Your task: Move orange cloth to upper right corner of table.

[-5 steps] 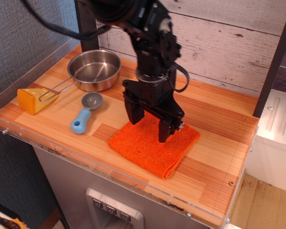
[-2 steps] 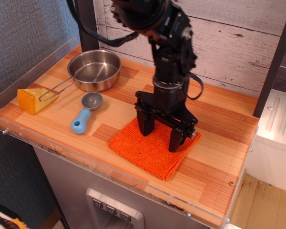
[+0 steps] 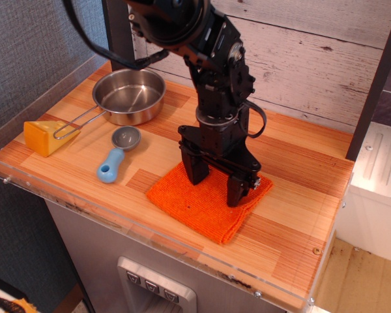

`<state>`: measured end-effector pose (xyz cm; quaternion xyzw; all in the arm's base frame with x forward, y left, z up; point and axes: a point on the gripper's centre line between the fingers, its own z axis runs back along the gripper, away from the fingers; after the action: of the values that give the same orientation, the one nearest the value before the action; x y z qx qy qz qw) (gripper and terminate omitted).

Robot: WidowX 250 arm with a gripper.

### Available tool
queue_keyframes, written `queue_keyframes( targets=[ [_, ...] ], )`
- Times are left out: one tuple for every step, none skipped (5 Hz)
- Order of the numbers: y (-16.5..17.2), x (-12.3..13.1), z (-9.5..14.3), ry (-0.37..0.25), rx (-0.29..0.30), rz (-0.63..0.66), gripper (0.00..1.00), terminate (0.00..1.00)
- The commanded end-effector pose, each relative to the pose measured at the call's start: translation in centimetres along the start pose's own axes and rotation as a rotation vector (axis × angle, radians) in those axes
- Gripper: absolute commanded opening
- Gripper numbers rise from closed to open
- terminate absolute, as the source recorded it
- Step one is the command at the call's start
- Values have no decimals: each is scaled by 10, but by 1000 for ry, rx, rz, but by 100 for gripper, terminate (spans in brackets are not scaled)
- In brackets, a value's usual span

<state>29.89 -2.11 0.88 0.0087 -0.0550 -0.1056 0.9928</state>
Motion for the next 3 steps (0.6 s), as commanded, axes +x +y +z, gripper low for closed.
queue_keyframes(
  targets=[
    [-2, 48, 6, -103, 39, 20, 100, 0],
    [-6, 80, -4, -96, -15, 45, 100, 0],
    [-9, 104, -11, -87, -51, 71, 100, 0]
  ],
)
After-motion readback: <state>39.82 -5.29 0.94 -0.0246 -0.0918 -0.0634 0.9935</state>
